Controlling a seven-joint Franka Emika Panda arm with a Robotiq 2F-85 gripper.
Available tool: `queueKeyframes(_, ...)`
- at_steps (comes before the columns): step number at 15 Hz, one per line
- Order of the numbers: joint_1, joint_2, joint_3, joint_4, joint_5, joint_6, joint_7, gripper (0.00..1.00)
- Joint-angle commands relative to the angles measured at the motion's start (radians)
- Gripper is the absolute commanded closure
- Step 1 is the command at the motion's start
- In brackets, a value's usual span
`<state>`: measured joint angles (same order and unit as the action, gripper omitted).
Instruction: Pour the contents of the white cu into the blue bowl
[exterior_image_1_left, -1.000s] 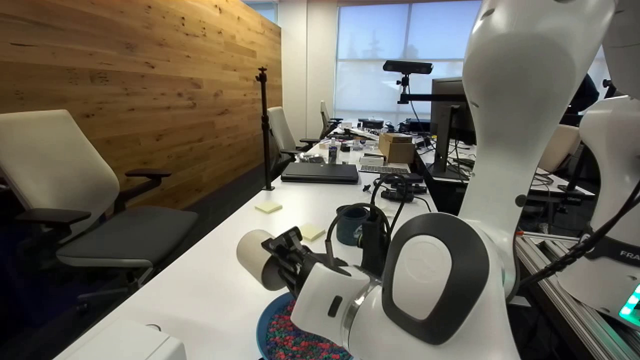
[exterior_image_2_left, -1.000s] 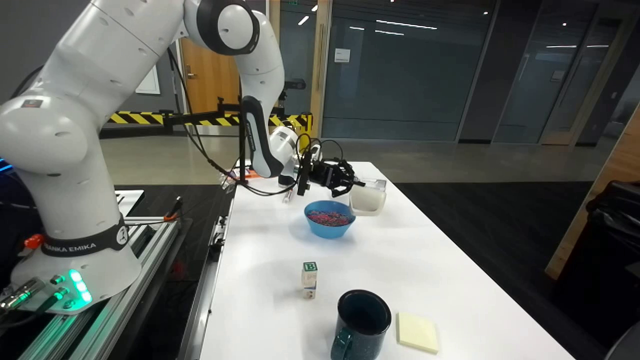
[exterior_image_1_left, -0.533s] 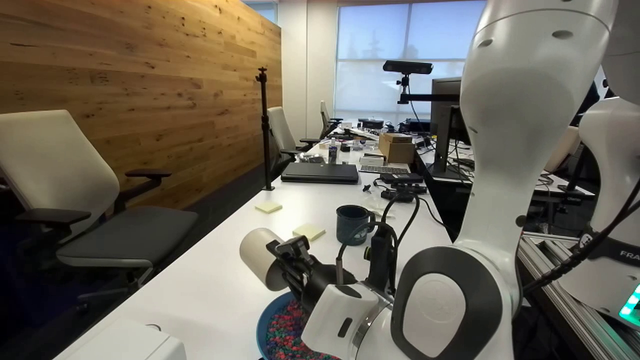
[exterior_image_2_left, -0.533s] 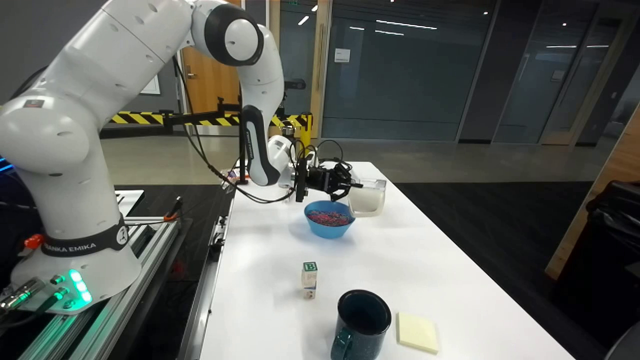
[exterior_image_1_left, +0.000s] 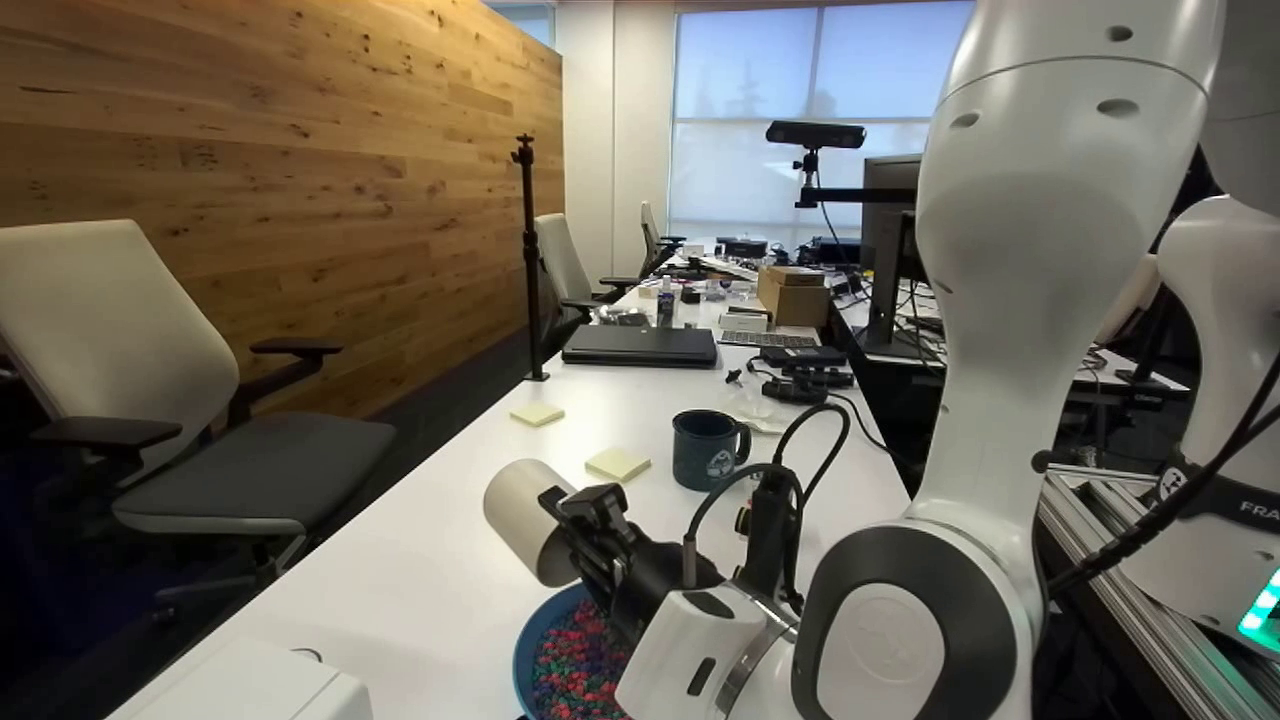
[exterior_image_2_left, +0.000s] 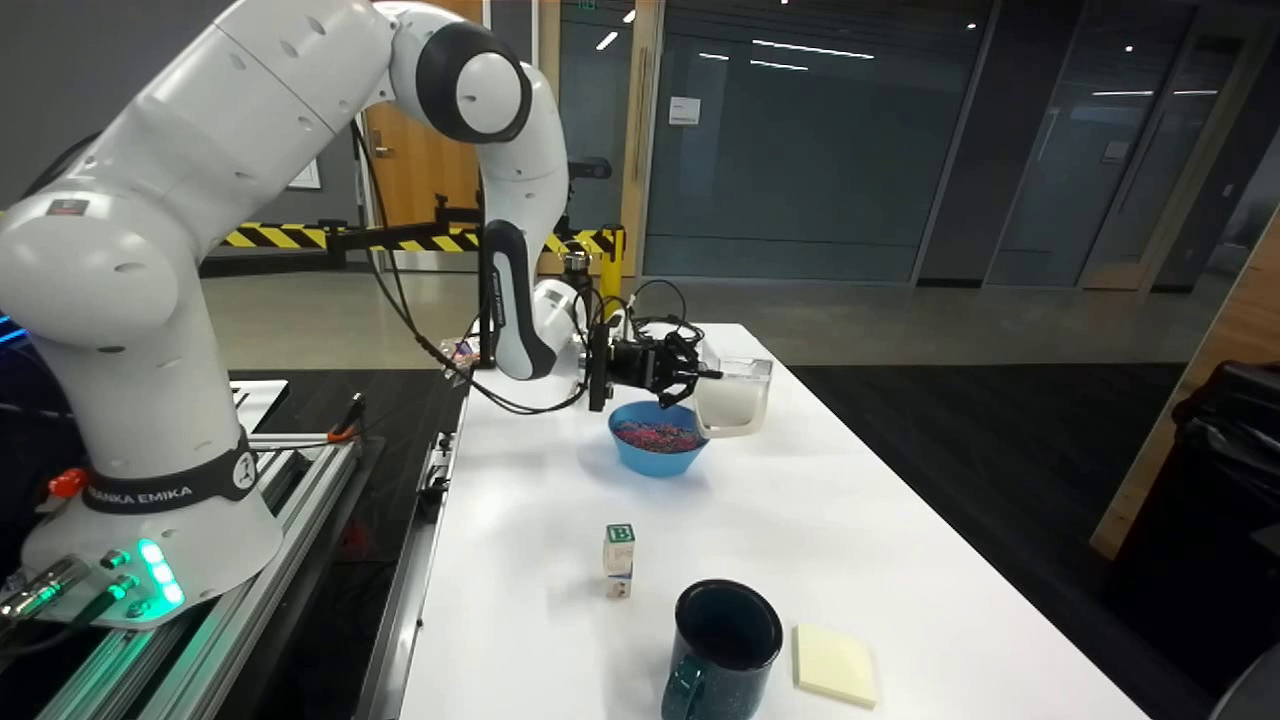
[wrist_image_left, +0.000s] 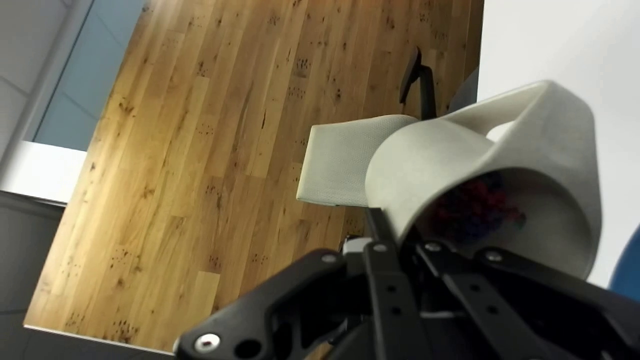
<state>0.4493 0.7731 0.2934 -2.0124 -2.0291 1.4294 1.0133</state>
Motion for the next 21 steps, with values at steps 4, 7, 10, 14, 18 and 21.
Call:
queueKeyframes(4,0.01,0.02,0.012,-0.012,-0.065,-0.065,0.027,0.99)
queueKeyframes(7,-0.007,0.022,0.028,0.001,-0.043,-0.045,0.0,0.99)
queueKeyframes(10,-0.009,0.028,0.031,0.002,-0.042,-0.044,0.0,0.94)
queueKeyframes(14,0.0,0.032,0.027,-0.004,-0.053,-0.066,0.016,0.99)
queueKeyframes(18,0.016,0.043,0.022,-0.011,-0.064,-0.105,0.03,0.99)
queueKeyframes(21,0.027,0.049,0.02,-0.019,-0.071,-0.15,0.049,0.99)
